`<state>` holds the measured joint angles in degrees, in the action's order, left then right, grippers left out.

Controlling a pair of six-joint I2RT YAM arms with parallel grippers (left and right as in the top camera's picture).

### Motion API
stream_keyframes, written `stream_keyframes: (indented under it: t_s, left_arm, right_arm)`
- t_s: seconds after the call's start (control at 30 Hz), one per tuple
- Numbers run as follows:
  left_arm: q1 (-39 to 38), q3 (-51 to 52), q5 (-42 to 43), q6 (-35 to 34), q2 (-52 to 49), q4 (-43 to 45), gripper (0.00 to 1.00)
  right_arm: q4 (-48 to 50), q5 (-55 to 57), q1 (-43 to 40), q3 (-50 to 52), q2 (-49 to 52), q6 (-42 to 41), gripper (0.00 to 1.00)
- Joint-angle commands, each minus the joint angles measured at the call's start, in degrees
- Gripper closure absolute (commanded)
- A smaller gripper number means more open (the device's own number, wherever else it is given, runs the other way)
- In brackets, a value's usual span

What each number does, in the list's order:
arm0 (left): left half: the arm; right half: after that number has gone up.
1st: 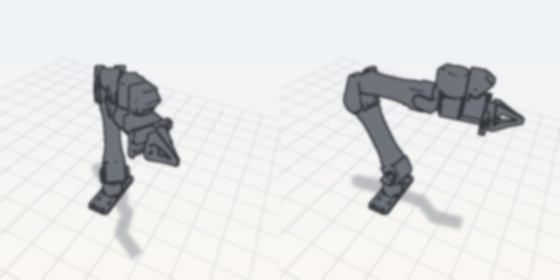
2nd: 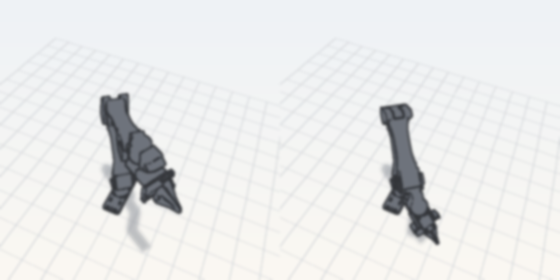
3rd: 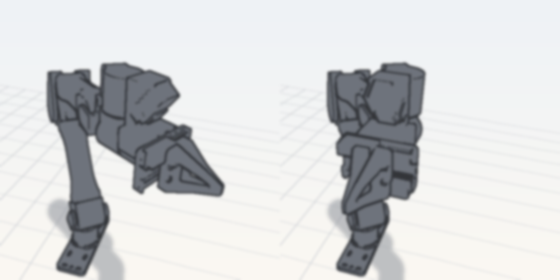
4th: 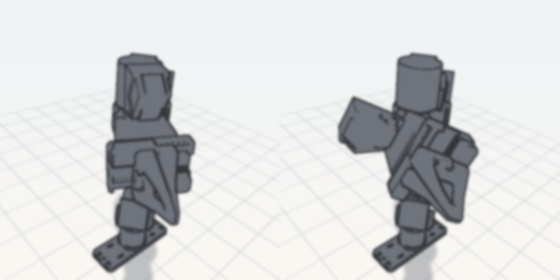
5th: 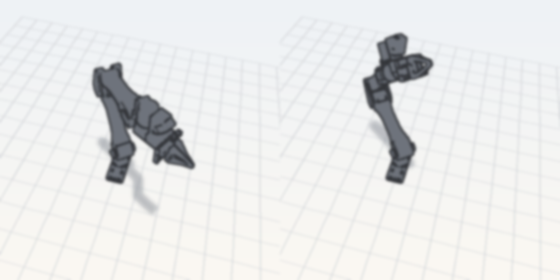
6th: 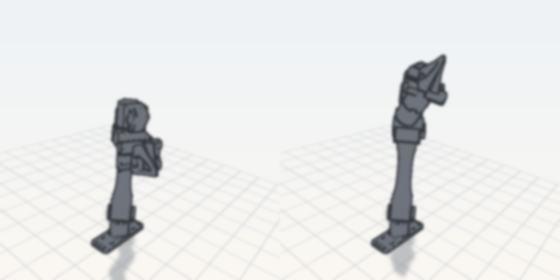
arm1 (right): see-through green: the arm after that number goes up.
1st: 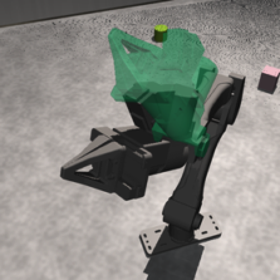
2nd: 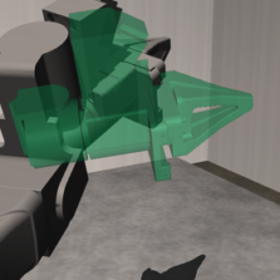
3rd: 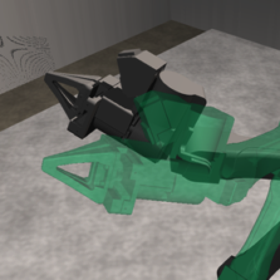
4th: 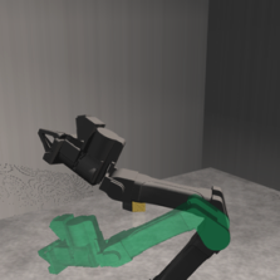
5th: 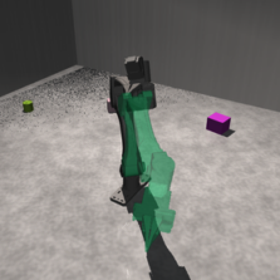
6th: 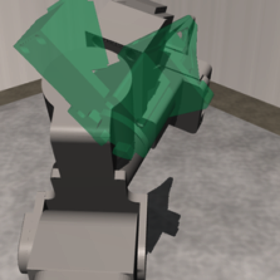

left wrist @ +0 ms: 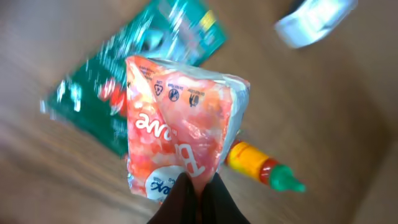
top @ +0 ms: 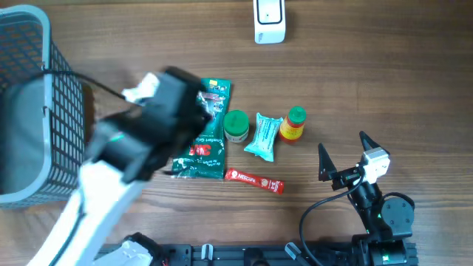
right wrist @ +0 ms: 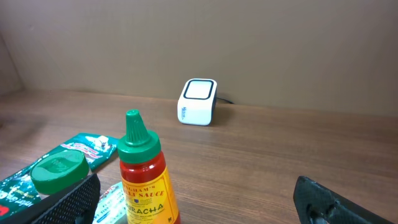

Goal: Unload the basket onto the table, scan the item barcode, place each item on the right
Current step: 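Carry the snack pack with the left gripper and drop it beside the stick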

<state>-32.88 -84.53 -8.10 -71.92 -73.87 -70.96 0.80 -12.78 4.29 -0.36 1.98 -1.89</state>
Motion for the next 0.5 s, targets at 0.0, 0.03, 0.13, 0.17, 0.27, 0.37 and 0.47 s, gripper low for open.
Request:
stream_keyframes:
  t_s: [0.0,0.03,0.13,0.17,0.27,0.37,0.47]
  left_arm:
    - [-6.93,4.0,-1.11,-30.38,-6.4,0.11,0.96]
    - [-9.35,4.85,-0.11,-37.48,-9.2,0.76,0.96]
    - [-15.15,5.2,0.15,-47.15,-17.42,5.77,0.96]
    - [-16.48,5.2,0.57,-48.98,-19.58,7.8,0.96]
    - [-18.84,5.2,2.73,-53.07,-25.57,10.64,0.96]
    - [-19.04,5.2,2.89,-53.07,-29.4,11.21,0.93]
    - [-19.04,5.25,1.57,-53.07,-30.12,10.88,0.68]
  right_arm:
    - [0.11,0.5,-0.02,0.07,-0.31,0.33,0.0]
    - [0.11,0.52,-0.02,0.07,-0.31,0.33,0.0]
    - [0.13,0.5,-0.02,0.07,-0.31,0.33,0.0]
    - [0.11,0.5,-0.02,0.07,-0.31,0.33,0.0]
    - [0.11,0.5,-0.02,0.07,-0.31,0.35,0.0]
    - [0.11,0.5,-0.02,0.07,-0.31,0.35,0.0]
    - [0.11,0.5,-0.02,0.07,-0.31,0.35,0.0]
